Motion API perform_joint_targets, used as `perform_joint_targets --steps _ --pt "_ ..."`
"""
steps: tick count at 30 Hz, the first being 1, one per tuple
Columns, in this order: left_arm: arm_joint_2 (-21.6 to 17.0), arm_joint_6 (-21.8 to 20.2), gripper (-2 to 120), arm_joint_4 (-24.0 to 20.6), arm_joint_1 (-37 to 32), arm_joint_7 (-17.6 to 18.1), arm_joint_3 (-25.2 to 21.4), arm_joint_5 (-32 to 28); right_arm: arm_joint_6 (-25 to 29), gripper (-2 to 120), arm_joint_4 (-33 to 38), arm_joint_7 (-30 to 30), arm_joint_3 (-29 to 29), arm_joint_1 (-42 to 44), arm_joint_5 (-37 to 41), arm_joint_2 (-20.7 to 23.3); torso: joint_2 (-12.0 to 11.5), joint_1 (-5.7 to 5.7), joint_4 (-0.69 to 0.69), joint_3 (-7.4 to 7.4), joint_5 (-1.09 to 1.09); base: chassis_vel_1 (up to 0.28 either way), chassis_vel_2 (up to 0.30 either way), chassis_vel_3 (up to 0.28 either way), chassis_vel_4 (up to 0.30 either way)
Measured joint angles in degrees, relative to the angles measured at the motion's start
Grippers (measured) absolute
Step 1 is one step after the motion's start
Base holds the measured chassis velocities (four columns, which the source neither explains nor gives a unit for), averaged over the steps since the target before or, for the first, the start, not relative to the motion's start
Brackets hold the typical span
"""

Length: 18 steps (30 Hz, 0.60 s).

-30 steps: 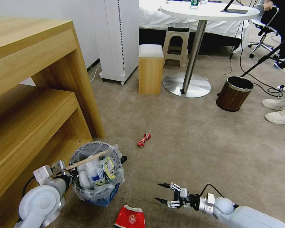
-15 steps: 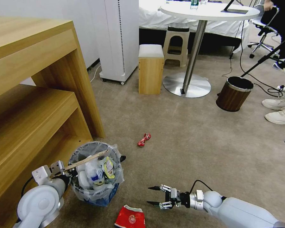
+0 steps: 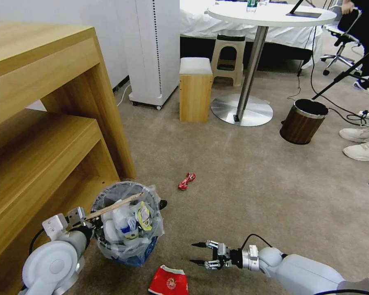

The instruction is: Pick up the trash bin and place the garbage on the floor into it.

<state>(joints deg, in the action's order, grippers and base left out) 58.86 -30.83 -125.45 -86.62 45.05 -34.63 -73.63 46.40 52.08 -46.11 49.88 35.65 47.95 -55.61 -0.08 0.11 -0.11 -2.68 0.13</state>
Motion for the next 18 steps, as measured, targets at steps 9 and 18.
perform_joint_targets --steps 9,18 --pt "-0.07 0.05 0 -0.78 -0.22 0.05 -0.05 0.02 0.00 52 -3.95 -1.94 5.57 -2.08 1.99 -3.35 0.00 0.00 0.00 0.00 -0.01 0.000 0.000 0.000 0.000" --pt "0.29 0.21 0 -1.43 -0.38 0.01 0.27 0.23 0.00 52 -9.70 -3.34 7.46 -2.43 3.24 -9.37 0.00 0.00 0.00 0.00 0.00 0.000 0.000 0.000 0.000"
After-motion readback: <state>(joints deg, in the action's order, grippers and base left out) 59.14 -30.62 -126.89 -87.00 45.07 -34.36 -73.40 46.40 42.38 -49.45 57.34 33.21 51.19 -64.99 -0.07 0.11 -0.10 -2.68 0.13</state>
